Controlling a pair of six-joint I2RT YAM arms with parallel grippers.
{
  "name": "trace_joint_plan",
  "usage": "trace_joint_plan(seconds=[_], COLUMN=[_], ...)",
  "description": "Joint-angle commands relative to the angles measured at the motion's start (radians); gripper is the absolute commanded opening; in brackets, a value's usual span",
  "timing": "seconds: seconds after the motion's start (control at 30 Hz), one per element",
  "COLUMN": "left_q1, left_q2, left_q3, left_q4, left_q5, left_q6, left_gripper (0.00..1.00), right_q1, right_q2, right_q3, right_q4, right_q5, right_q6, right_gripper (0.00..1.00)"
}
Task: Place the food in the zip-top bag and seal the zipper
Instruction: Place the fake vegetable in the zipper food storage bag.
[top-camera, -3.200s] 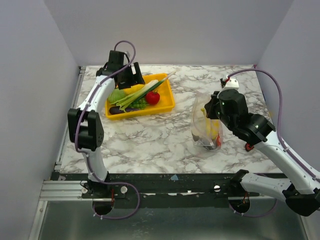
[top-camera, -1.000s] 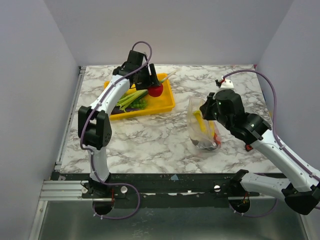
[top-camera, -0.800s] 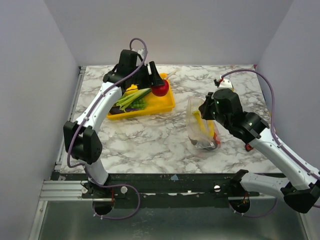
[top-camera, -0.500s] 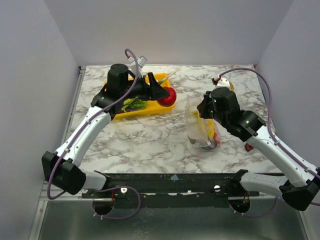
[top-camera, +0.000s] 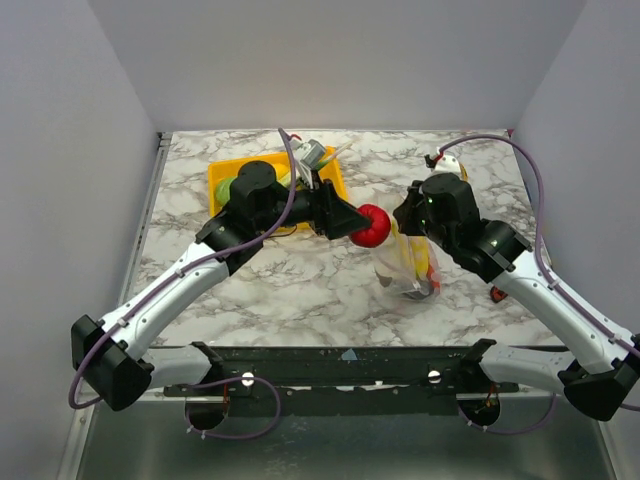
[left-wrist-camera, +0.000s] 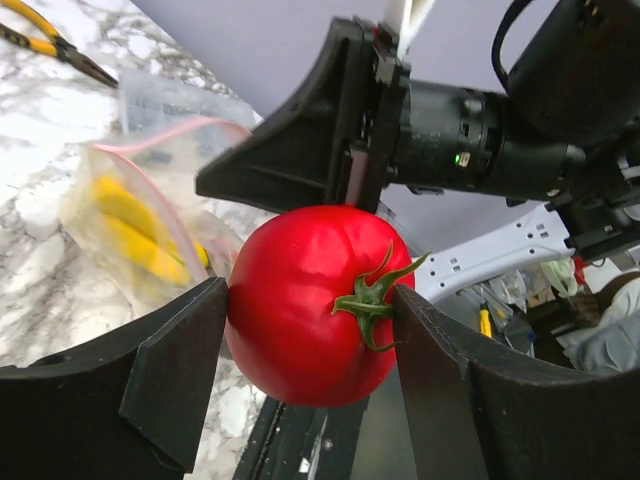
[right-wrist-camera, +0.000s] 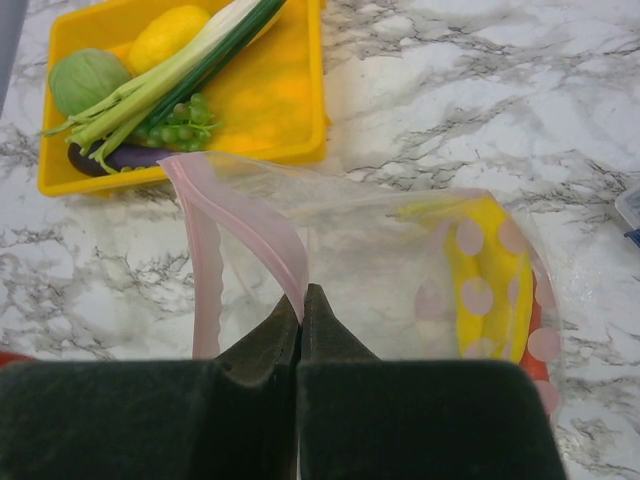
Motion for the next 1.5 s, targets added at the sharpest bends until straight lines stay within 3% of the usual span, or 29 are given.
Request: trace_joint_plan(seconds=[0.0, 0.13, 0.3, 0.53, 0.6, 0.73, 0.93, 1.03, 1.3, 1.47], left_q1=[-0.068, -0.119, -0.146, -0.155, -0.159, -0.169, -0.169, -0.169, -0.164, -0.165], left_q2=[0.026, 0.104, 0.239, 0.370, 0.387, 0.367, 0.278, 0.233, 0.214, 0.142], left_q3=[-0.002, 0.080, 0.304, 0.510, 0.540, 0.514, 0.440, 0.414, 0.328, 0.216], left_q4=[0.011, -0.177, -0.551, -0.741, -0.752, -0.686, -0.609, -0.592, -0.541, -0.493], left_q5=[-0.119, -0.266, -0.445, -0.515, -0.480, -0.388, -0.349, -0.360, -0.366, -0.410], left_q6=[0.013, -0.008, -0.015, -0.023, -0.021, -0.028, -0.002, 0.007, -0.046, -0.073], left_gripper=[0.00, 0.00, 0.00, 0.02, 0.12, 0.47, 0.77, 0.84, 0.79, 0.84], right_q1=[0.003, 0.002, 0.003, 0.003, 0.003, 0.002, 0.003, 0.002, 0.003, 0.003], right_q2=[0.000, -0.029, -0.074, -0.089, -0.083, -0.076, -0.083, -0.086, -0.090, -0.092], right_q3=[0.049, 0.045, 0.011, -0.039, -0.033, -0.024, -0.041, -0.046, -0.033, -0.032], right_q4=[0.032, 0.069, 0.137, 0.212, 0.201, 0.172, 0.150, 0.145, 0.148, 0.147], right_q5=[0.011, -0.015, -0.070, -0.158, -0.151, -0.116, -0.068, -0.055, -0.068, -0.067], right_q6=[0.050, 0.088, 0.097, 0.097, 0.095, 0.093, 0.086, 0.082, 0.086, 0.087], right_gripper=[0.01, 0.01, 0.01, 0.01, 0.01, 0.01, 0.01, 0.00, 0.01, 0.01])
